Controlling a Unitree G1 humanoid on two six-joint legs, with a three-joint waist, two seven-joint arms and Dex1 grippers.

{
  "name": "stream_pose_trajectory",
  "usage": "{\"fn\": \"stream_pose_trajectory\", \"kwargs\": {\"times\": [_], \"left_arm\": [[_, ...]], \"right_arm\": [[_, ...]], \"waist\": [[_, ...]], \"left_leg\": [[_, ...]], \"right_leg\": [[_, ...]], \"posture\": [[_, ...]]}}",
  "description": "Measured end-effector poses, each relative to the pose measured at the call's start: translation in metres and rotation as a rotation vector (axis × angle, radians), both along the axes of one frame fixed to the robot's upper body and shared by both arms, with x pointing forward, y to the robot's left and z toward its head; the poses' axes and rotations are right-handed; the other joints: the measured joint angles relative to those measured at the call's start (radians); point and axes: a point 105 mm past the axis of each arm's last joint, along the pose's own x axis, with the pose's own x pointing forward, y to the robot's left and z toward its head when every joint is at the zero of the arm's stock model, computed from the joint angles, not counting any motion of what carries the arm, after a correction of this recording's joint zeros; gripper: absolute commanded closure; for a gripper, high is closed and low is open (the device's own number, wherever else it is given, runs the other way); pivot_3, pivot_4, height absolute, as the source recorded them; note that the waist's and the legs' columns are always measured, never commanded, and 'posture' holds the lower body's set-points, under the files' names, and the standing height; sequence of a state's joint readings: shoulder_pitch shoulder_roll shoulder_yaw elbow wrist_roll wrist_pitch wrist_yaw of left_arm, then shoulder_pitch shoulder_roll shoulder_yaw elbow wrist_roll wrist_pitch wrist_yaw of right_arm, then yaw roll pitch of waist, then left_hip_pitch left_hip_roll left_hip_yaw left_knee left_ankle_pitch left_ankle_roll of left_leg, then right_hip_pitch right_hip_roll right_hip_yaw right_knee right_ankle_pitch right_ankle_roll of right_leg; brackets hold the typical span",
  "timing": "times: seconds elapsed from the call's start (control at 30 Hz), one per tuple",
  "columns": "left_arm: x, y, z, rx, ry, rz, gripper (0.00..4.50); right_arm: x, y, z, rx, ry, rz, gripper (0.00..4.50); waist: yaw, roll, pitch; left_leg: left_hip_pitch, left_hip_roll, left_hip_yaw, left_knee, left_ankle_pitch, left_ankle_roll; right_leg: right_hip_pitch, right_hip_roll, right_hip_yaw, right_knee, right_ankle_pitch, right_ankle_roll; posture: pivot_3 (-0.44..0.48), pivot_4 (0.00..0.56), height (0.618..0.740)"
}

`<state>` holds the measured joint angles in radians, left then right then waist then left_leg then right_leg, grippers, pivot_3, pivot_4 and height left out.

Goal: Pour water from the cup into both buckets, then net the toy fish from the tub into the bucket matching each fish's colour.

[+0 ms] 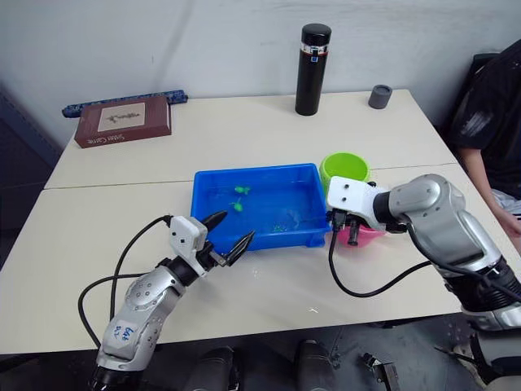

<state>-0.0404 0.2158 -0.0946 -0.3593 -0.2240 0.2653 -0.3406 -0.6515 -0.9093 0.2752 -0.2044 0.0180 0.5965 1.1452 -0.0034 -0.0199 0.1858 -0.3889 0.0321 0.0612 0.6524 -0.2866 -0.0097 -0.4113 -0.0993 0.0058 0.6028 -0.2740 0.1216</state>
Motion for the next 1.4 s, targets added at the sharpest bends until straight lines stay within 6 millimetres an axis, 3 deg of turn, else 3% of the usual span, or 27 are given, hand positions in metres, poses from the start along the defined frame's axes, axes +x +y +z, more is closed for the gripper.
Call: {"fn": "stream_pose_trajectory", "kwargs": {"times": [0.27,0.7,1.27,1.4], "left_arm": [[-0.002,-0.001,0.005,-0.003,-0.018,0.001,0.04],[-0.002,-0.001,0.004,-0.002,-0.017,0.002,0.04],[-0.003,-0.002,0.004,0.004,-0.017,-0.025,0.04],[-0.003,-0.002,0.004,0.005,-0.018,-0.029,0.04]], "right_arm": [[-0.005,0.017,-0.007,0.118,0.117,-0.025,4.50],[-0.012,0.023,0.028,0.375,0.271,-0.140,4.50],[-0.009,0.011,0.045,0.479,0.213,-0.235,4.50],[-0.002,-0.001,0.038,0.368,0.087,-0.243,4.50]], "waist": [[0.000,0.000,0.000],[0.001,0.000,0.000],[0.000,0.000,0.000],[0.002,0.000,0.000]], "left_leg": [[0.000,0.000,0.000,0.000,0.000,0.000],[-0.001,0.000,-0.001,-0.001,0.000,0.000],[-0.001,0.000,0.000,-0.001,0.000,0.000],[-0.001,0.000,-0.001,-0.001,0.000,0.000]], "right_leg": [[0.000,0.000,0.000,0.000,0.000,0.000],[0.000,-0.001,0.000,0.000,0.000,0.000],[0.000,-0.001,0.000,-0.001,0.000,0.000],[0.000,-0.001,-0.001,-0.002,0.000,0.000]], "posture": [[0.000,0.150,0.740],[0.000,0.150,0.740],[0.000,0.150,0.740],[0.000,0.150,0.740]]}}
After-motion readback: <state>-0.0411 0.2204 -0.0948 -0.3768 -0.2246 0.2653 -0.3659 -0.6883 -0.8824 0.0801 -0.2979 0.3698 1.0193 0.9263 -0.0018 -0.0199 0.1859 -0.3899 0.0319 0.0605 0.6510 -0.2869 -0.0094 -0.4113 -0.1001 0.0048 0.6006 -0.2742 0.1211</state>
